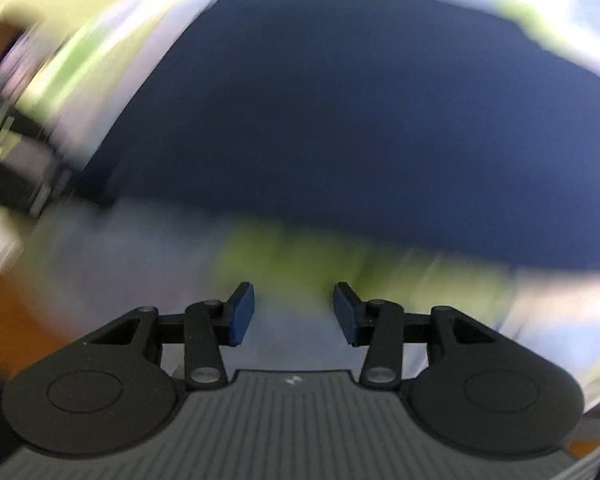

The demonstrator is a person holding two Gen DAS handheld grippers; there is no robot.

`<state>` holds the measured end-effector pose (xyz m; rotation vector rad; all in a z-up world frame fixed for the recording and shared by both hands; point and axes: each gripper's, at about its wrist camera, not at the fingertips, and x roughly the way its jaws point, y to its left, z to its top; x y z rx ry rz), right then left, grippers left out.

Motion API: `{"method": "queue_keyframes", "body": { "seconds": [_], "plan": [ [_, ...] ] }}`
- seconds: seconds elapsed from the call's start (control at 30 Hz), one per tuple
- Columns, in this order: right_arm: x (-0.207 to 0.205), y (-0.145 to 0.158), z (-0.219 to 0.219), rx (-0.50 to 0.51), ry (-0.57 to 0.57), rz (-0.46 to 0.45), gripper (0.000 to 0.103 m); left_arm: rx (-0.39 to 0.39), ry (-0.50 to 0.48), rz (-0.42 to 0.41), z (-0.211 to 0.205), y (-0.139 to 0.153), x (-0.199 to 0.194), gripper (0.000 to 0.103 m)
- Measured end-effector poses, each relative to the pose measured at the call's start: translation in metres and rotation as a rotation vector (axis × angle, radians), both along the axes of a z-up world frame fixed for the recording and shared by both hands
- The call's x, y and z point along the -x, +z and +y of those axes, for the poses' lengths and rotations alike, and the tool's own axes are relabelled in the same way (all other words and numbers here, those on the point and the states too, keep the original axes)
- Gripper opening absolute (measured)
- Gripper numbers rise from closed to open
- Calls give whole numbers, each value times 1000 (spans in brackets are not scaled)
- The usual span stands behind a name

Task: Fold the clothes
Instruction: 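Lay the navy top on the bed and open both grippers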

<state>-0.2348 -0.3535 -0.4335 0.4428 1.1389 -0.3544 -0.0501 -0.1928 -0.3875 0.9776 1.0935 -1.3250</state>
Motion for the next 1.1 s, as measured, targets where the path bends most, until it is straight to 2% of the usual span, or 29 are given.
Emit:
{"method": "queue_keyframes", "body": {
  "seconds": [0.03,0.1,0.17,0.2,0.23,0.3,0.33,0.37,0.43,0.5,0.53,0.57,0.63,0.7,0.8,0.87,0.93,1.0,1.07,1.1],
  "plan": [
    [7,10,-2,30,-18,-37,28,19,14,-15,2,9,2,30],
    [20,28,-8,90,-59,-112,29,126,55,-13,-9,31,-2,32],
    [22,39,-36,140,-124,-175,30,208,90,-20,-28,43,-9,39],
    [21,39,-44,157,-135,-181,31,230,100,-22,-36,43,-11,40],
    [16,37,-69,209,-167,-194,31,248,118,-25,-47,38,-16,40],
    [11,29,-108,287,-207,-193,31,230,149,-7,-67,22,-22,40],
    [12,23,-119,293,-224,-174,31,168,157,18,-70,5,-22,40],
    [16,14,-124,265,-245,-136,32,148,148,26,-72,-4,-15,40],
    [26,-3,-132,207,-285,-66,32,154,121,13,-62,-2,-5,40],
    [49,-3,-119,169,-306,-60,33,98,72,66,-53,8,11,40],
    [56,-1,-116,145,-321,-40,34,94,67,66,-52,11,16,42],
    [67,3,-113,106,-354,5,34,106,58,64,-56,21,25,42],
    [86,17,-114,113,-420,-6,34,119,40,110,-75,33,37,44],
    [114,42,-128,163,-509,-53,38,187,1,160,-115,54,69,44],
    [146,64,-164,264,-551,-63,43,259,-60,185,-166,67,114,45],
    [171,72,-201,349,-518,-44,43,290,-80,189,-203,68,149,46],
    [191,71,-222,386,-456,-26,43,300,-61,179,-230,65,180,46],
    [212,60,-258,418,-335,-4,43,296,-22,151,-250,60,203,47],
    [225,51,-280,421,-248,-8,43,268,41,61,-276,48,239,47],
    [231,47,-289,420,-213,-11,45,260,49,42,-281,43,243,47]
  ]
}}
